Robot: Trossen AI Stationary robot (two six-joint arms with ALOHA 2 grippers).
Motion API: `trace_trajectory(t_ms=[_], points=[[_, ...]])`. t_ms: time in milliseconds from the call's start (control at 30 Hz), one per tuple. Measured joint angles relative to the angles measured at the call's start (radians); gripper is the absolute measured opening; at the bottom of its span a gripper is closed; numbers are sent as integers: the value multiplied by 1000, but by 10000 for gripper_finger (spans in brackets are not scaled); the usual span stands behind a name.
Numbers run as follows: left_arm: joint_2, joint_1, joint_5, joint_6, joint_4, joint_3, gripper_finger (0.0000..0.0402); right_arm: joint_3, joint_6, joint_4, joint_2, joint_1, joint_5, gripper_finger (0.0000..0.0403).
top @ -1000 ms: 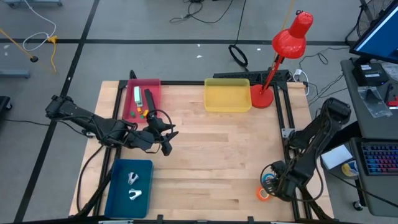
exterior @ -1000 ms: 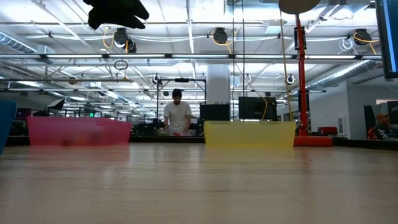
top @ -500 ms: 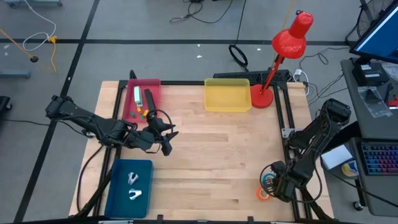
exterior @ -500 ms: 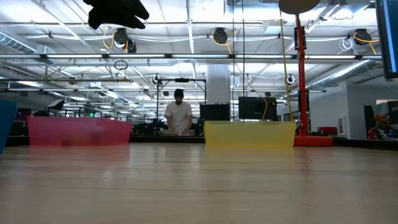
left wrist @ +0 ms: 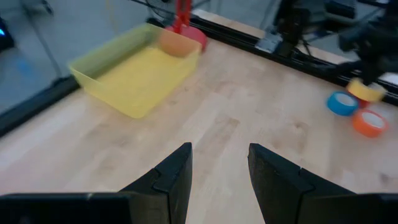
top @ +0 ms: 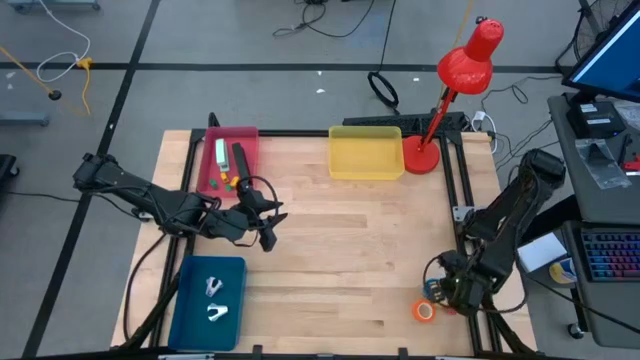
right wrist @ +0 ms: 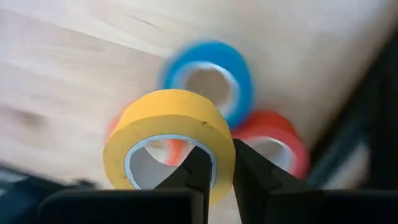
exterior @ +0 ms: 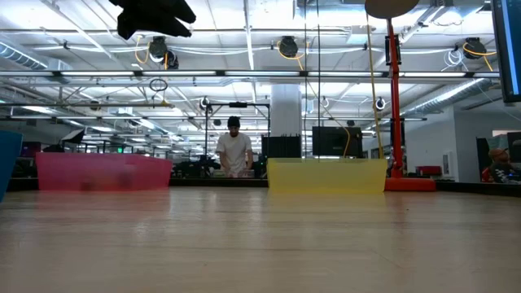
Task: Pick and place Stapler, Stapler remover, tape
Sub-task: Put the yellow tape into the yellow bin
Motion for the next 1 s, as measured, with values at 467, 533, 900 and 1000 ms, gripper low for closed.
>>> trace_trajectory(t_ms=[467, 533, 900, 1000], points=[[111, 14, 304, 70, 364, 1, 157, 0, -465, 257, -129, -212, 735, 34], [147, 24, 362, 71, 439, 1, 157, 0, -662, 388, -126, -286, 755, 33], [301, 90, 666, -9, 784, 0, 157, 0, -1358, 856, -122, -537, 755, 33], [321, 110, 672, -35, 843, 0, 157, 0, -1405, 899, -111, -564, 734, 32]])
